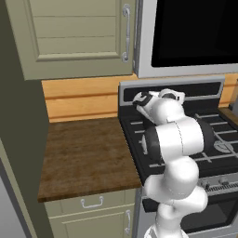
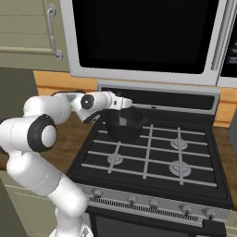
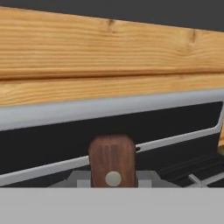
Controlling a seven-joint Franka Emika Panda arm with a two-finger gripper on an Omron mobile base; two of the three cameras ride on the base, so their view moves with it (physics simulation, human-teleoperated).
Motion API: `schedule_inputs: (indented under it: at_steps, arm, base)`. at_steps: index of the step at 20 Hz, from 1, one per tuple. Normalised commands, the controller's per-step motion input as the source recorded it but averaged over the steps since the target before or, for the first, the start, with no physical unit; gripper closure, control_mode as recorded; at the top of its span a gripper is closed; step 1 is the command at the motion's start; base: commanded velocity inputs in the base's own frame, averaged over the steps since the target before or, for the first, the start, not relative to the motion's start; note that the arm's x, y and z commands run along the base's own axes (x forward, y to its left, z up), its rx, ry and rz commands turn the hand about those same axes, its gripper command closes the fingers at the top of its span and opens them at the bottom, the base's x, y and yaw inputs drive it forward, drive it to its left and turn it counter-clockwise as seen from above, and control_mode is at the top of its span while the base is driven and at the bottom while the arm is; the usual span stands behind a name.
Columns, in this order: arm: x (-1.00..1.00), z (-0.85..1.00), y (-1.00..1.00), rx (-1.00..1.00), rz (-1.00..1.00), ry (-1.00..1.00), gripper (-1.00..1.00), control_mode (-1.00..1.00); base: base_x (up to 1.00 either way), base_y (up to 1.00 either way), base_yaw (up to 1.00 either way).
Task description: Put the lemon and tomato in the pot. Retrieve the spatula and lightly stir the vegetables in the pot.
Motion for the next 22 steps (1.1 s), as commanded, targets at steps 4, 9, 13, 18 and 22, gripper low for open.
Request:
schedule_inputs:
  at_steps: [4, 9, 13, 18, 22]
  arm:
    - [0.00, 0.02, 0.43, 0.22, 0.00, 0.00, 1.00, -1.00]
    - [0.00, 0.05, 0.10, 0.23, 0.00, 0.00, 1.00, -1.00]
    - [0.00, -0.42, -0.05, -0.02, -0.03, -0.01, 1.00, -1.00]
    - [0.00, -0.68, -0.28, -0.13, -0.05, -0.07, 1.00, -1.00]
    - [-0.01, -0.70, -0.48, -0.19, -0.04, -0.15, 1.00, -1.00]
  base:
    - [0.00, 0.00, 0.00]
    - [0.00, 0.00, 0.00]
    - [0.00, 0.00, 0.00]
    - [0.00, 0.00, 0.00]
    - [0.00, 0.00, 0.00]
